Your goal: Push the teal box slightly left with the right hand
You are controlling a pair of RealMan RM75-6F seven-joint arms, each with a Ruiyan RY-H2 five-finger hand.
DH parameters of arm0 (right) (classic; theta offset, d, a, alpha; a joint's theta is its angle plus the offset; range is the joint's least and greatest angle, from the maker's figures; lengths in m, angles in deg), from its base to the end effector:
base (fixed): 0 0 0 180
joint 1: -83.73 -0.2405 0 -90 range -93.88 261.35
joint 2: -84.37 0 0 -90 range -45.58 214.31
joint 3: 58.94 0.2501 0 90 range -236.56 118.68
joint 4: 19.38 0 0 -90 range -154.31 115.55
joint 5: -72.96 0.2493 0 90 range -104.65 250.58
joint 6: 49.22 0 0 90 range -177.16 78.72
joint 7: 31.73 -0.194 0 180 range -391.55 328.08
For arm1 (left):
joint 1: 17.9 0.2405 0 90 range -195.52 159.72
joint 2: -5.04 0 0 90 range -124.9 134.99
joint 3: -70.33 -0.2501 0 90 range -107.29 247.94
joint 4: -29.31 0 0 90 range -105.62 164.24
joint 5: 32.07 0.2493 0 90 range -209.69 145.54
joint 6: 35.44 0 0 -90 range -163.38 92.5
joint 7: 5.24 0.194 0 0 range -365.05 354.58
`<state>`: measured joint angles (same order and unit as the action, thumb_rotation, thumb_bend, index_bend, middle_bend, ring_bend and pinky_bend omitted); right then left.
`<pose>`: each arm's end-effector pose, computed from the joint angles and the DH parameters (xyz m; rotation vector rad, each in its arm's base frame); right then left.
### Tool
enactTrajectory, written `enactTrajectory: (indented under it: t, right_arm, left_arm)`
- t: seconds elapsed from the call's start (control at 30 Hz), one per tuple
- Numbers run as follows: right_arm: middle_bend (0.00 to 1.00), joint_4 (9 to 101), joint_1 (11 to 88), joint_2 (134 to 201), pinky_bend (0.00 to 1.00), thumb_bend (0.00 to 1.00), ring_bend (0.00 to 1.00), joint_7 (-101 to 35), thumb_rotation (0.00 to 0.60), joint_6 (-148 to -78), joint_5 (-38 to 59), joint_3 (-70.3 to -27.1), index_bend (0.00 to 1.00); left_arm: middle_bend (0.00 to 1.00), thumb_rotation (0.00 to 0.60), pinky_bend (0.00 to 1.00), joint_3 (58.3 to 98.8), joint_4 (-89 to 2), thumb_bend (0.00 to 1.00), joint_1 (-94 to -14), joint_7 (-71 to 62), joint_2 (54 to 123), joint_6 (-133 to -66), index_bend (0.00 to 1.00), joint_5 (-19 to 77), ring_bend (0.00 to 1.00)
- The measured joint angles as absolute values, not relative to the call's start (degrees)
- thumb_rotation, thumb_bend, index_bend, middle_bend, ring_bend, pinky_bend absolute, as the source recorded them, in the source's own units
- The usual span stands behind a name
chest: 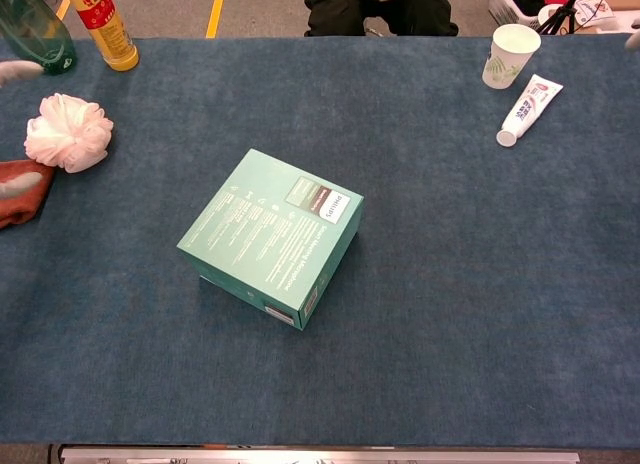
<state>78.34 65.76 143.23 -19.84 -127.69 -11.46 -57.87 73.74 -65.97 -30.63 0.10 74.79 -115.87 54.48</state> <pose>-0.2669 -0.2911 0.1159 1.6311 -0.6900 0.8181 -0.2610 0.2715 0.0692 -1.5166 -0.9062 -1.0156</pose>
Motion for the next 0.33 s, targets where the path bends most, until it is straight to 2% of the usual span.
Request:
enactTrajectory:
  t: [0.13, 0.33]
  right_arm:
    - [0.5, 78.23, 68.16, 143.55, 0.28, 0.12, 0.4, -20.08, 0.6, -129.77, -11.29, -58.33, 0.29]
    - [0.5, 78.09, 69.65, 143.68, 0.28, 0.12, 0.4, -20.5, 0.6, -130.6, -11.28, -58.14, 0.29]
  left_arm:
    - [0.1, 0.6, 0.18, 74.11, -66.11, 0.24, -28.12, 0.54, 73.72, -119.11, 0.08, 53.13, 0.08]
    - [0.1, 0.6, 0.18, 73.75, -66.32, 0.24, -26.99, 0.34, 72.81, -120.12, 0.08, 53.03, 0.08]
